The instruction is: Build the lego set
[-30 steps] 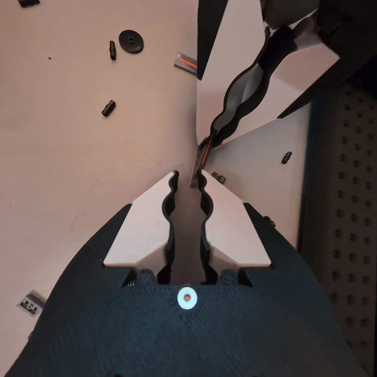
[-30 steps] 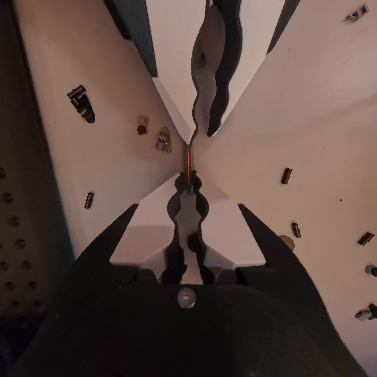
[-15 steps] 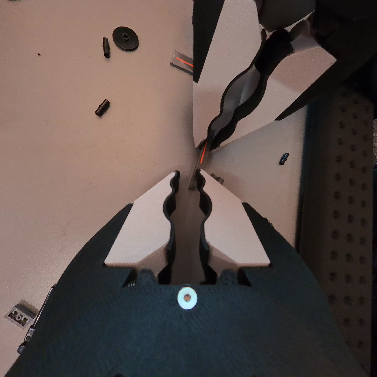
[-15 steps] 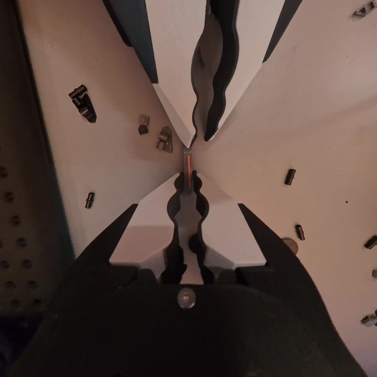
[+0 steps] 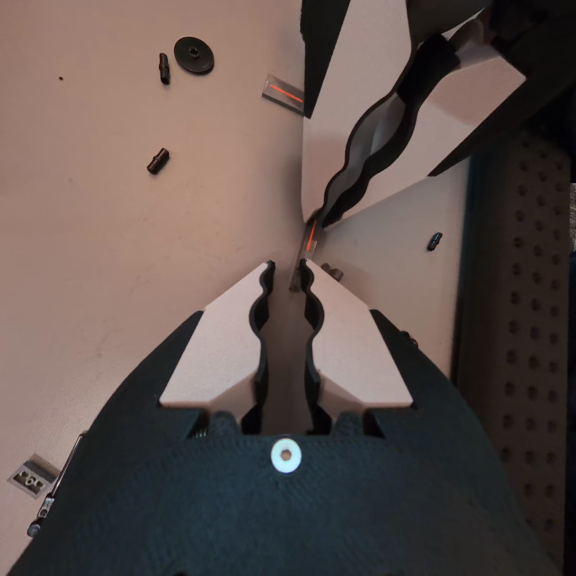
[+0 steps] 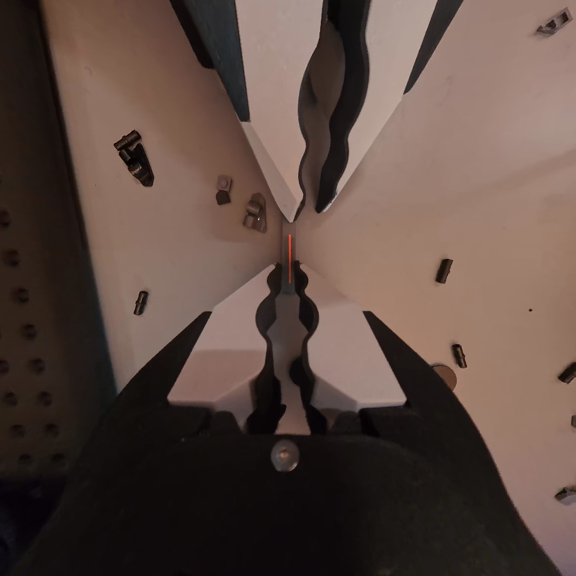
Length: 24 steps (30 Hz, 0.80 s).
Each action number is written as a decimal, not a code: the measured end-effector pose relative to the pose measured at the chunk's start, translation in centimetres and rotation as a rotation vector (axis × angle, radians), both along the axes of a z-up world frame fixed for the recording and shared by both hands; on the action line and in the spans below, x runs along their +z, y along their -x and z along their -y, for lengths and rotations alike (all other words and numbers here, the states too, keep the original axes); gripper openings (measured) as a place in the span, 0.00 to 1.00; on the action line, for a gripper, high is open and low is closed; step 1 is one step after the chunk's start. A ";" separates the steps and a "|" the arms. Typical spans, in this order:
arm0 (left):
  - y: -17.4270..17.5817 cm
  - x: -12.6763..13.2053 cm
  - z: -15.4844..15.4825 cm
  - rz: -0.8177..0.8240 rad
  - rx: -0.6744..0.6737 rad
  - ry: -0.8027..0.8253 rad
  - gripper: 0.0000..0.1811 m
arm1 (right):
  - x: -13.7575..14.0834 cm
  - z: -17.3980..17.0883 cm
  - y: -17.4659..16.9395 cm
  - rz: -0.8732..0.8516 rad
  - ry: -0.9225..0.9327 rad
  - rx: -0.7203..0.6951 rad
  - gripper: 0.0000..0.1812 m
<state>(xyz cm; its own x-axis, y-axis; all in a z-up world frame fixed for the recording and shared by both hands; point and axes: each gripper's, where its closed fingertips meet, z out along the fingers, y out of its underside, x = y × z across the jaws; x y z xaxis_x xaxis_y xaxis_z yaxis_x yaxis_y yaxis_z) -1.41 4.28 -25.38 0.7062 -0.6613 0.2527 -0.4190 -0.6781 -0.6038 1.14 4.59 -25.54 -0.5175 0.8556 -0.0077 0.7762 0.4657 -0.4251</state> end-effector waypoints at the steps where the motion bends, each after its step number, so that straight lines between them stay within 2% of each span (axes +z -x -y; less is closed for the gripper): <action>1: 0.0 0.0 0.0 -0.001 0.001 0.000 0.09 | 0.0 0.0 0.0 -0.002 0.002 -0.001 0.03; 11: 0.5 0.5 0.1 0.002 0.016 -0.006 0.10 | 0.7 0.3 0.5 -0.042 0.012 0.008 0.03; 24: 0.4 0.0 0.2 -0.022 0.004 0.005 0.08 | 0.0 0.3 0.5 -0.015 0.010 0.008 0.03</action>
